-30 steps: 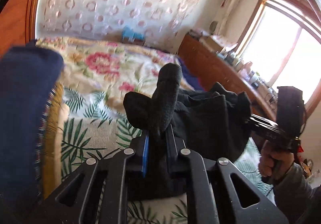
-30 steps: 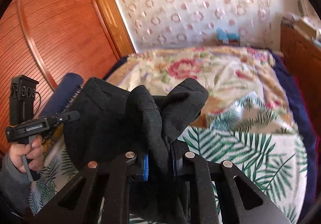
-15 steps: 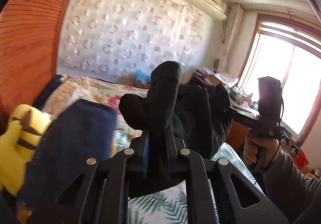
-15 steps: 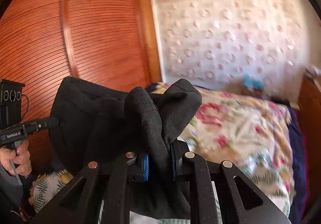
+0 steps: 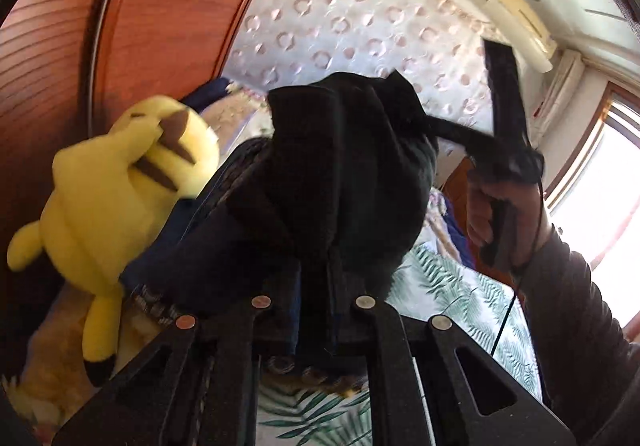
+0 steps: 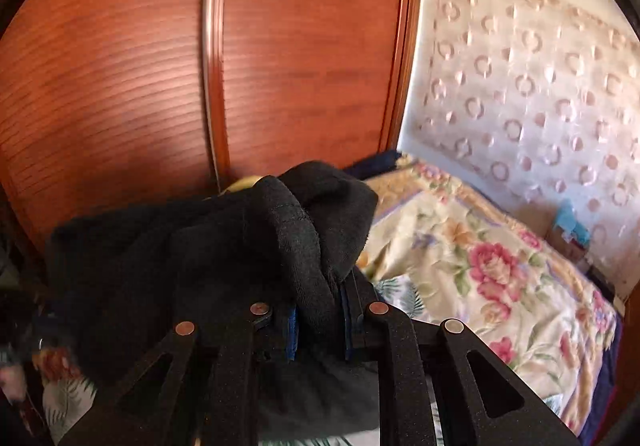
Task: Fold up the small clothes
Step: 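Lay the shirt on top of the clothes stack and open both grippers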
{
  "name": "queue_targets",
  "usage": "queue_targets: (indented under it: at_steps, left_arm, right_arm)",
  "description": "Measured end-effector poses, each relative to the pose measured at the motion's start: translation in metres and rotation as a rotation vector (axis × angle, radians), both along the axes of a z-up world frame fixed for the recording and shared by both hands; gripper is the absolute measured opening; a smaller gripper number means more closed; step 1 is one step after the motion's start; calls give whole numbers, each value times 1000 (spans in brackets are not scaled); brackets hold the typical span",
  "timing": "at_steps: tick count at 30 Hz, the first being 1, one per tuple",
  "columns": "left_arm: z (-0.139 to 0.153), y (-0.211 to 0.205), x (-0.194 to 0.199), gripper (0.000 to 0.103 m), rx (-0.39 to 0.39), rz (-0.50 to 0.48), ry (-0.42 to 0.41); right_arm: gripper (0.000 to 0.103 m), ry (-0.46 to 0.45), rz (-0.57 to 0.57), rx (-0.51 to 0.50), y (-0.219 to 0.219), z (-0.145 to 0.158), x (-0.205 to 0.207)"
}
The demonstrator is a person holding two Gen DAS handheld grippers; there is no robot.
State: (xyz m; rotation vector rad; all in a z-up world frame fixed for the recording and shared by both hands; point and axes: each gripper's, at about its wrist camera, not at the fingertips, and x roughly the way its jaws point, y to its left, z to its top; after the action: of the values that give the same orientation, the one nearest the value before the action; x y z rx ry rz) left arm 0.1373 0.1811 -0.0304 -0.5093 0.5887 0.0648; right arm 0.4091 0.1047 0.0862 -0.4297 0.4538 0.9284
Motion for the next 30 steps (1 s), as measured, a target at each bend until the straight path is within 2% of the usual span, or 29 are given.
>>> queue_targets:
  at_steps: [3,4,5,8,12,14,17,18,19,20,21,23,24,25,26,30]
  left_arm:
    - [-4,0,0,11,27,10,3]
    - [-4,2,-1,11,32,12,5]
    - [-6,3,-3,11,34,12,7]
    - [-7,5,-9,11,47,15,13]
    - [-3,3,-12,11,67,11,13]
    - [3,0,-14,11,89,6,8]
    - [11,-6,-17,12,135,2,3]
    - [15,-9,-20,15,162,7,-1]
    - [18,-11,-23,25,183,11,-7]
    - [21,-13,-26,31,195,13,-16]
    - [25,-15,-29,41,205,13,-27]
    - [32,-17,-33,49,218,-1,-34]
    - [34,-19,-34,58,228,-6,-32]
    - [37,-21,-35,75,242,-9,-35]
    - [39,-24,-38,82,262,-7,-44]
    - [46,-40,-43,88,333,-19,-47]
  right_arm:
    - [28,66,-45,-1,17,-9,24]
    - [36,77,-60,0,20,-10,29]
    - [45,70,-85,5,23,-6,33]
    - [59,30,-124,59,8,13,21]
    - [61,6,-98,95,-20,17,-9]
    - [61,26,-76,98,-26,5,-19]
    - [61,55,-89,37,-28,-15,-10]
    - [61,61,-100,18,-25,-22,-1]
    - [61,72,-111,2,-23,-31,5]
    - [61,81,-120,-5,-22,-37,9]
    - [61,86,-128,-6,-20,-43,13]
    - [61,90,-153,6,-16,-47,21]
    - [61,98,-161,20,-17,-45,22]
    - [61,105,-166,32,-17,-43,22]
    - [61,104,-170,39,-17,-40,20]
    - [61,62,-171,81,-34,-19,-12]
